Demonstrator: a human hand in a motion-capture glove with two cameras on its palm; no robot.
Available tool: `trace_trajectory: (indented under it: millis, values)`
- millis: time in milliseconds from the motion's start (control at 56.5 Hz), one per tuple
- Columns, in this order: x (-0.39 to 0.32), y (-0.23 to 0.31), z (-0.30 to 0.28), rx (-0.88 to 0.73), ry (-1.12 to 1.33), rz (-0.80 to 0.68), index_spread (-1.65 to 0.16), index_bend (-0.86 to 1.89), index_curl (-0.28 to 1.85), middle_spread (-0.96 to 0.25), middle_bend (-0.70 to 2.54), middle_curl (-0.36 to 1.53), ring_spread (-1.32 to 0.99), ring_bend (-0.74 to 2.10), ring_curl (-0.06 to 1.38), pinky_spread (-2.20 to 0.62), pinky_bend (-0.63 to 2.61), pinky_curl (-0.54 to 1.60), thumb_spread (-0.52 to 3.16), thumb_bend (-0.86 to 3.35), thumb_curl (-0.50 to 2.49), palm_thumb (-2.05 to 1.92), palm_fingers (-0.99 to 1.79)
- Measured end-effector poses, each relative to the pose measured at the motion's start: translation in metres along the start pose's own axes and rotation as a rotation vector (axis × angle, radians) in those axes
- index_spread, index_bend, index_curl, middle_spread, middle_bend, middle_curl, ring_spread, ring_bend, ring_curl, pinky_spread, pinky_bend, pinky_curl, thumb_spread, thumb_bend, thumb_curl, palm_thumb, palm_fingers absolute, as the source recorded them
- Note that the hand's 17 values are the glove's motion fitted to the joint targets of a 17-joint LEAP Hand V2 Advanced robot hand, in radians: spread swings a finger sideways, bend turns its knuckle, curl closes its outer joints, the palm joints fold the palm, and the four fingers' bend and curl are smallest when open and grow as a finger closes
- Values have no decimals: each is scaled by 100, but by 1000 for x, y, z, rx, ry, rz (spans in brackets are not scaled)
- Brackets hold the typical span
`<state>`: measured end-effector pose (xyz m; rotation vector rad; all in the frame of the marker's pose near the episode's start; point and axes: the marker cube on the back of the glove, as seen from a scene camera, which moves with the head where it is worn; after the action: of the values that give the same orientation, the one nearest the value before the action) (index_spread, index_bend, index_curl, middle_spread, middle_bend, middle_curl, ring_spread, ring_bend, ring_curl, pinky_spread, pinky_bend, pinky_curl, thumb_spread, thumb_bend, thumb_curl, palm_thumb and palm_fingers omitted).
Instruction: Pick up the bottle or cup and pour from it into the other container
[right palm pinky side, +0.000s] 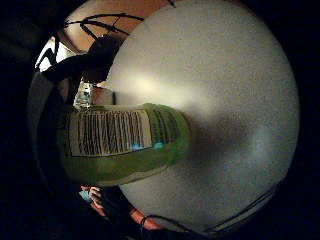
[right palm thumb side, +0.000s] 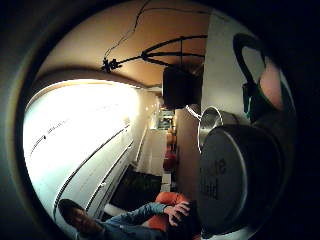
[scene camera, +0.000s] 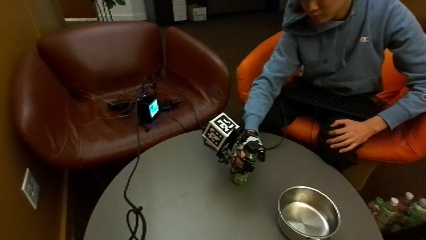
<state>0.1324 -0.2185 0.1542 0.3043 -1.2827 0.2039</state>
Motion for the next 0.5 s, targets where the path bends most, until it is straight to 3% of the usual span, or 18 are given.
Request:
trace_trajectory:
  millis: [124, 495]
  values:
    - [16, 22, -2, -59, 62, -33, -20, 17, 50, -13, 41, 51, -20, 50, 47, -28, 33, 37, 12, -4, 75, 101, 124]
    - [-76, 9, -22, -194, 455, -30, -19, 18, 51, -12, 41, 51, -19, 50, 47, -29, 34, 38, 11, -4, 75, 100, 126]
